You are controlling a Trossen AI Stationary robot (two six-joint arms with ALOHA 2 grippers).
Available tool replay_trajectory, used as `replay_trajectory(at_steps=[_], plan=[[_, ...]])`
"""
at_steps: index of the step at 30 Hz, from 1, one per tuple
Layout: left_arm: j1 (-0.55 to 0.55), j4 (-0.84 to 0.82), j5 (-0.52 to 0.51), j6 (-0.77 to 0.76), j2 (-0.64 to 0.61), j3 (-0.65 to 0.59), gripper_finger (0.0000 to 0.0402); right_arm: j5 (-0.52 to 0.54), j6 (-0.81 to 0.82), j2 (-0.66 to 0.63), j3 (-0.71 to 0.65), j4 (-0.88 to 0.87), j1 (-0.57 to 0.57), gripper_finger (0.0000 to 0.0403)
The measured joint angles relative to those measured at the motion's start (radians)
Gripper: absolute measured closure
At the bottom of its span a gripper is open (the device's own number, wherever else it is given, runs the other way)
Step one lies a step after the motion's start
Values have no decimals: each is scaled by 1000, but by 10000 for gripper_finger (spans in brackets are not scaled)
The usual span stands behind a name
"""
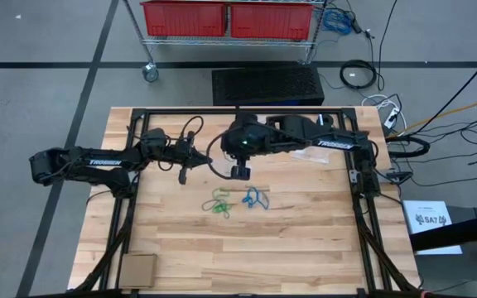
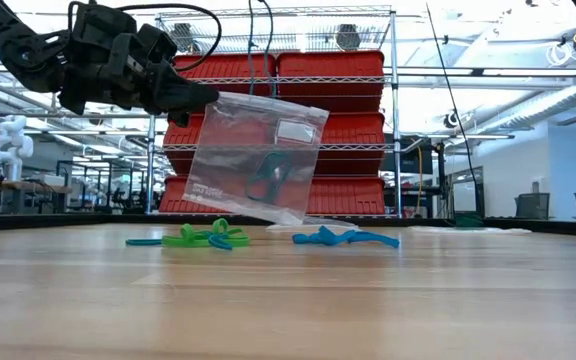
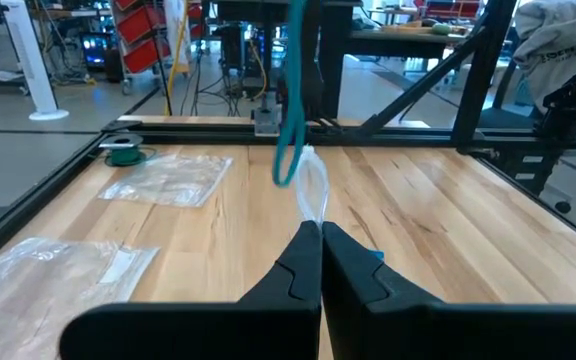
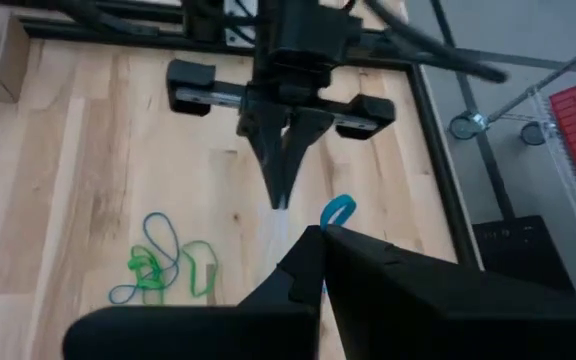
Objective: Sort rubber bands
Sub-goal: Put the dark blue rubber band into the left zip lock bag
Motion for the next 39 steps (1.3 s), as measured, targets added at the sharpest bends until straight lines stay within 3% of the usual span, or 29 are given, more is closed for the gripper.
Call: replay_trajectory(at_steps=[39], plan=[[-1,14,2,-2,0,0,401,-28,-17,-10,0,29,31,403]])
